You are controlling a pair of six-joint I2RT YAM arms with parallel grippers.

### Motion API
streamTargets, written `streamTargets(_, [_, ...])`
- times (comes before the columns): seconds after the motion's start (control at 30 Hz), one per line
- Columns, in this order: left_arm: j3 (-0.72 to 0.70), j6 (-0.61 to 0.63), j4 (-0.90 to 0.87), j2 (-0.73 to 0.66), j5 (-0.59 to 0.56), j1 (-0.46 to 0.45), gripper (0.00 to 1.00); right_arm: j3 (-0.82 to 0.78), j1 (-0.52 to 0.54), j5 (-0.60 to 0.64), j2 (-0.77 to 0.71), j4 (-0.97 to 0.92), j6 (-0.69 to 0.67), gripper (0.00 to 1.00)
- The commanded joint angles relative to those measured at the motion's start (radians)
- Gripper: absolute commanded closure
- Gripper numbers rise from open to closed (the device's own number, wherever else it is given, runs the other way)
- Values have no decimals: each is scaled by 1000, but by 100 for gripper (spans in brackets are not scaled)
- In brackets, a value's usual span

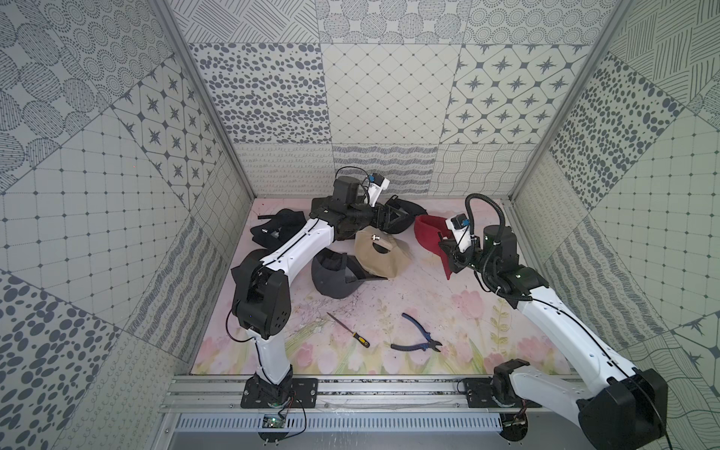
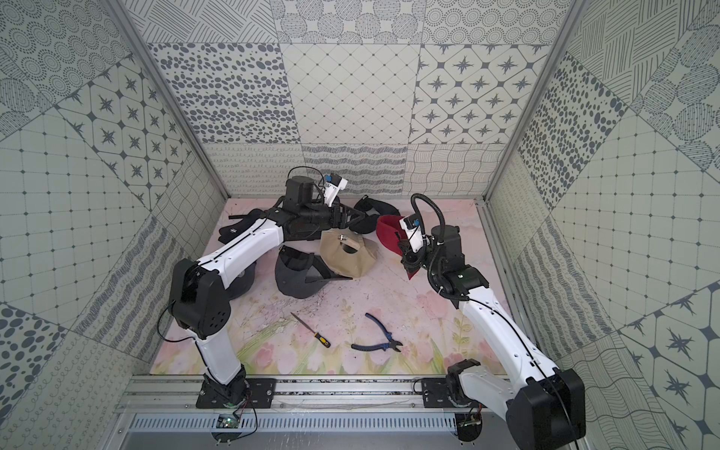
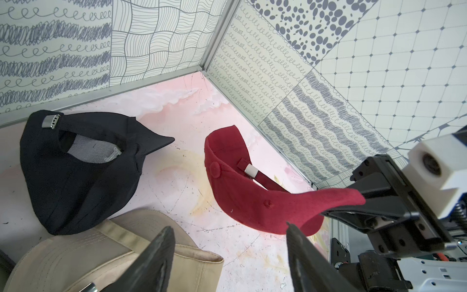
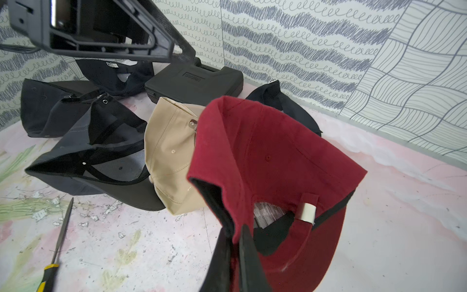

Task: Open the adjustable buckle of the baseball cap
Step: Pick up the baseball cap from the center of the board.

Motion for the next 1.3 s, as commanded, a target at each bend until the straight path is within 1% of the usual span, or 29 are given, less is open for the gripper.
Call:
streamTargets(0.0, [4,-41,57,-10,94,8,29,-5,21,23,-26,134,-60,100])
streamTargets(0.1, [10,-30,59,0,140,9,29,-6,43,55,-19,141,-89,100])
streamTargets(0.17, [16,-42,54,8,128,10,27,-23,66,93,-21,166,-125,100])
streamTargets(0.23, [17,-92,72,15,92,13,25,-63,106,173,-33,228,-187,100])
streamTargets(0.33, [22,-153,113,21,98,16,25,-127,178,286,-54,329,-287,100])
streamTargets(0.43, [46,-174,114,26,107,16,25,-168,253,413,-58,410,-382,100])
streamTargets(0.53, [74,-150,71,39,112,17,26,-215,336,531,-62,522,-509,100])
streamTargets(0.6, [75,-145,62,53,141,16,27,-244,401,612,-50,620,-619,100])
streamTargets(0.7, [73,-130,46,66,164,13,29,-281,476,699,-18,776,-784,100])
streamTargets(0.8, [95,-50,-29,61,164,2,29,-301,516,727,7,883,-885,100])
streamTargets(0.87, [121,9,-101,60,151,-9,30,-309,528,731,15,927,-926,100])
streamTargets(0.93, [136,40,-137,57,147,-12,32,-319,534,736,21,971,-957,100])
streamTargets(0.97, [138,45,-143,55,149,-12,36,-322,534,738,23,985,-968,100])
streamTargets(1.0, [139,48,-143,55,156,-14,42,-324,536,740,22,993,-976,100])
streamTargets(1.03, [142,48,-143,56,160,-13,51,-324,538,738,23,994,-975,100])
streamTargets(1.1, [156,40,-140,62,169,-12,75,-320,537,739,22,977,-964,100])
streamTargets(1.13, [159,33,-133,65,165,-14,85,-317,537,745,24,968,-953,100])
streamTargets(1.17, [158,23,-118,62,153,-13,94,-309,535,747,22,932,-930,100])
streamTargets(1.2, [149,8,-91,54,135,-13,100,-297,533,750,17,882,-895,100])
streamTargets(1.23, [137,-6,-64,47,121,-13,100,-285,532,757,9,836,-851,94])
streamTargets(1.27, [121,-18,-27,38,109,-13,100,-268,524,758,-5,773,-780,80])
